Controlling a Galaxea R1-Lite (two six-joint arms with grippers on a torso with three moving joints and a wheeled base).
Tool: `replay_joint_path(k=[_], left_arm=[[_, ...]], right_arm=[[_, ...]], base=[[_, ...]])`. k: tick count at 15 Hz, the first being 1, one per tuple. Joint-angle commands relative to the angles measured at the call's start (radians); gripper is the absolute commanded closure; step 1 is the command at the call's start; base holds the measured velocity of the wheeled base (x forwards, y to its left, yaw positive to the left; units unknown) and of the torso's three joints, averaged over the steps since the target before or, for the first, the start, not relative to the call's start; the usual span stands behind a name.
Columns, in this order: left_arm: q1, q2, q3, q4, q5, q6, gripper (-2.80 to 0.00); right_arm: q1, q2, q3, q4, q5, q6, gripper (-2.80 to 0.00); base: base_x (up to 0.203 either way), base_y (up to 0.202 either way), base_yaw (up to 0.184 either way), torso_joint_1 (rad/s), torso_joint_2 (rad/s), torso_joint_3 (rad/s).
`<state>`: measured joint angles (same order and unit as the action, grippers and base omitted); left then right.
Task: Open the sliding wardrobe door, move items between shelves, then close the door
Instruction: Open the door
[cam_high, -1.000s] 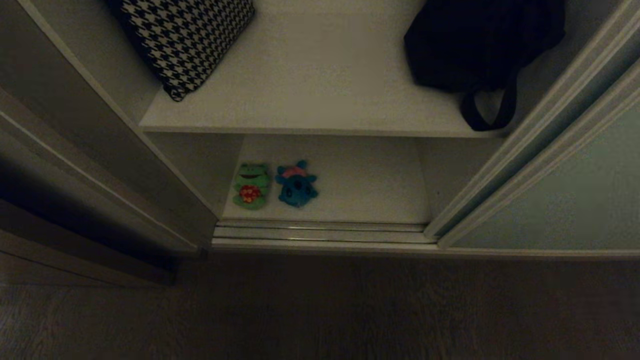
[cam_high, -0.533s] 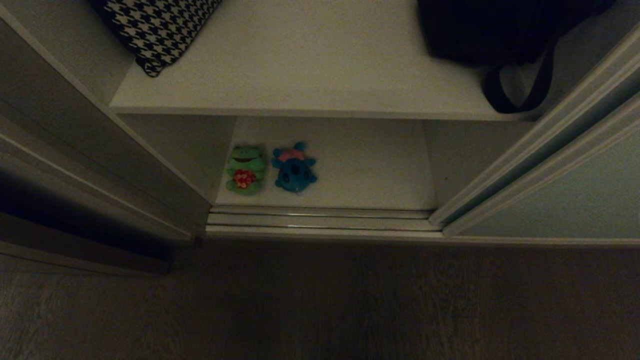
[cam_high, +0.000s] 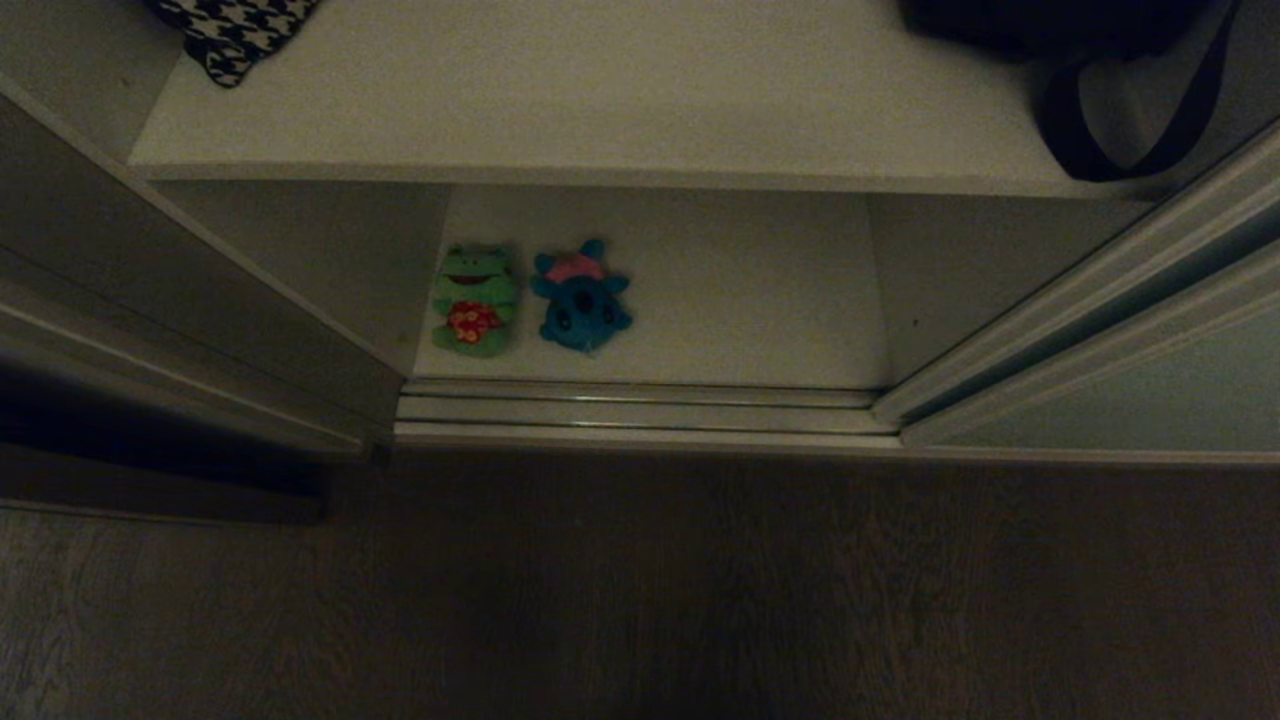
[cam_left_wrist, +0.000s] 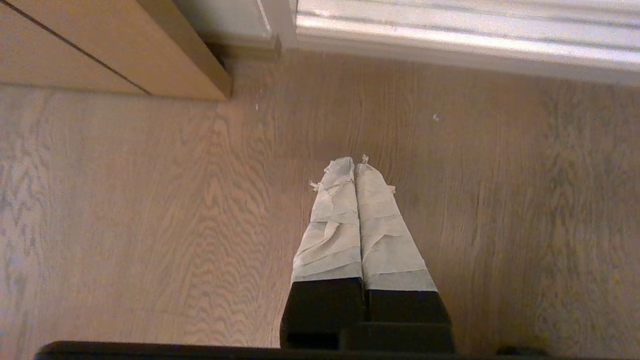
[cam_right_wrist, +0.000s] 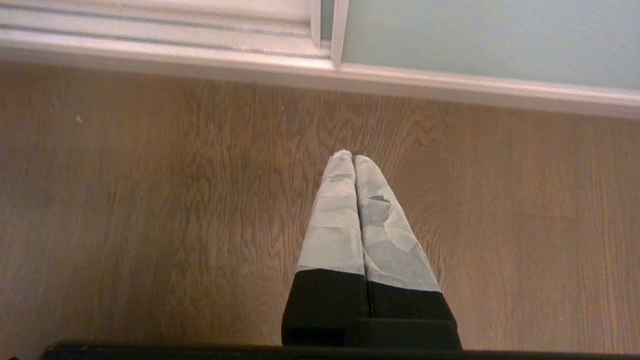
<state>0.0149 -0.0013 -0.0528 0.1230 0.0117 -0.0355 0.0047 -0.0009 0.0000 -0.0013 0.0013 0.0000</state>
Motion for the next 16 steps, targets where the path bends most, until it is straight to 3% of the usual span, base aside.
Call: replay_joint_path(k=[1,7,16], left_arm=[[0.0,0.003,0.001,0.0,0.001,-0.001,0.0],[0.0,0.003,0.004,-0.009,0.001,-0.009,0.0],[0.0,0.004,0.003,-0.009,0.001,-0.005,0.0]], right_arm=[[0.001,-0.002,0.0,0.0,0.0,0.0,0.0],[0.0,-0.002,0.0,0.0,0.0,0.0,0.0],[0.001,-0.002,0.0,0.0,0.0,0.0,0.0]], base=[[0.0,0.0,0.0,0.004,0.0,-0.206],[0.0,0.0,0.0,0.004,0.0,-0.179],[0.0,0.0,0.0,0.001,0.0,-0.011]])
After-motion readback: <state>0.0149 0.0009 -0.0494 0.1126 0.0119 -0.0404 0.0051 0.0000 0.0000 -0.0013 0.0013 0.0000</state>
